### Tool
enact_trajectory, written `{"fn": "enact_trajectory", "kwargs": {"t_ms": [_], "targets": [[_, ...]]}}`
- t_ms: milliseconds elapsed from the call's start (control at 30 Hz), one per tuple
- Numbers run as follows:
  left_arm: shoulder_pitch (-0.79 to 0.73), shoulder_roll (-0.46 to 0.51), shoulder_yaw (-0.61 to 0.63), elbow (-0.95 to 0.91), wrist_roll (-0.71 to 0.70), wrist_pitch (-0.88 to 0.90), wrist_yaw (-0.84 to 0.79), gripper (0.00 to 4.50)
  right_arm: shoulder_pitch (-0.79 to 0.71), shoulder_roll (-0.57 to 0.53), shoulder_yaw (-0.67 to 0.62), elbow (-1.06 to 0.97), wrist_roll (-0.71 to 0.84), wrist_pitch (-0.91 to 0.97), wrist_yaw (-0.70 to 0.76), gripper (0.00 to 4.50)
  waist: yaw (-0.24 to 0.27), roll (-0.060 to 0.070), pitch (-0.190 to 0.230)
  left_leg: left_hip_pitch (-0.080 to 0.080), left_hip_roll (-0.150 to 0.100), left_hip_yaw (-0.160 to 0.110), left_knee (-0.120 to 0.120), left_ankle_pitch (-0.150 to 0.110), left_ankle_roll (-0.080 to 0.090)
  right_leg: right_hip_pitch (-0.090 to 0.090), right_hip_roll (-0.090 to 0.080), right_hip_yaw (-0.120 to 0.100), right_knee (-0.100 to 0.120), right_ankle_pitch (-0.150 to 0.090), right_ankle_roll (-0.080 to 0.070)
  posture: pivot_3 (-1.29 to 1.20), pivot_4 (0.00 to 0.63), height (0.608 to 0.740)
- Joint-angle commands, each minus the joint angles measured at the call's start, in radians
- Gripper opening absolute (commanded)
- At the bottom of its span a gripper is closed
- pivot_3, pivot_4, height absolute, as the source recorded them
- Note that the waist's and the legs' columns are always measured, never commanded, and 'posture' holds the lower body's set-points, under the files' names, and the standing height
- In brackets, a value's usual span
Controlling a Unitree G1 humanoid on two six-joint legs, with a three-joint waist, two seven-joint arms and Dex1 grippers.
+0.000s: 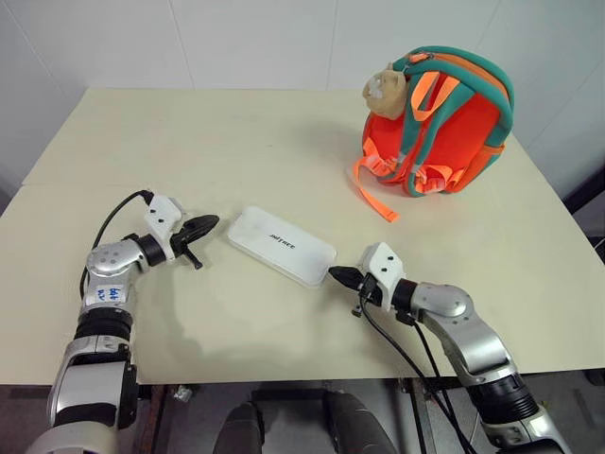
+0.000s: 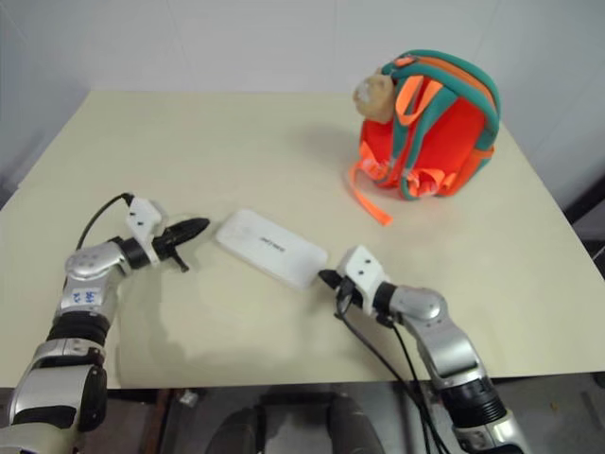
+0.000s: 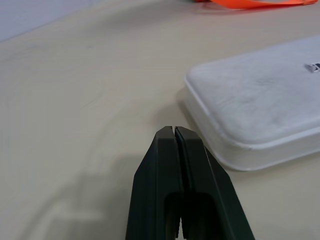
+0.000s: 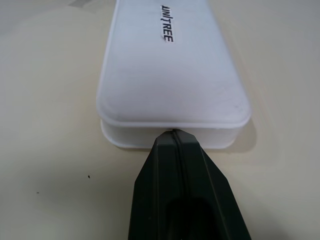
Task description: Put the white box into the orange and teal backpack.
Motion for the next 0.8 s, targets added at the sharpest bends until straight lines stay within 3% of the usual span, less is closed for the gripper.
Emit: {"fn": "enact_trajectory", "kwargs": {"t_ms": [33, 233, 500, 800], "targets": [[-0.007, -0.014, -0.001, -0.033, -0.03, -0.003, -0.048, 0.06, -0.019, 0.013, 0.001, -0.01, -0.002, 0.002, -0.01, 0.0, -0.001, 0.0, 0.0, 0.0, 0.0, 0.0, 0.0, 0.0, 0.0, 0.0, 0.0, 0.0, 0.0, 0.0, 0.0, 0.0, 0.15, 0.74], [0.052, -0.029, -0.001, -0.108, -0.066, 0.037, -0.107, 0.06, -0.035, 0.004, -0.009, 0.005, 0.003, -0.002, 0.003, 0.0, -0.003, 0.0, 0.0, 0.0, 0.0, 0.0, 0.0, 0.0, 0.0, 0.0, 0.0, 0.0, 0.001, 0.0, 0.0, 0.0, 0.15, 0.74], [0.224, -0.015, -0.014, -0.375, -0.13, 0.179, -0.184, 0.06, -0.075, -0.074, -0.056, 0.072, 0.015, -0.039, 0.068, 0.0, -0.003, 0.0, 0.0, 0.001, 0.0, 0.0, 0.0, 0.0, 0.0, 0.0, 0.0, 0.0, 0.001, 0.0, 0.0, 0.0, 0.15, 0.74], [0.16, -0.001, 0.091, -0.351, -0.111, 0.085, -0.006, 0.06, -0.097, -0.097, -0.071, 0.132, 0.019, -0.065, 0.103, 0.0, -0.001, 0.0, 0.0, 0.001, 0.0, -0.001, 0.0, 0.0, 0.0, 0.0, 0.0, 0.0, 0.001, 0.0, 0.0, 0.0, 0.15, 0.74]]}}
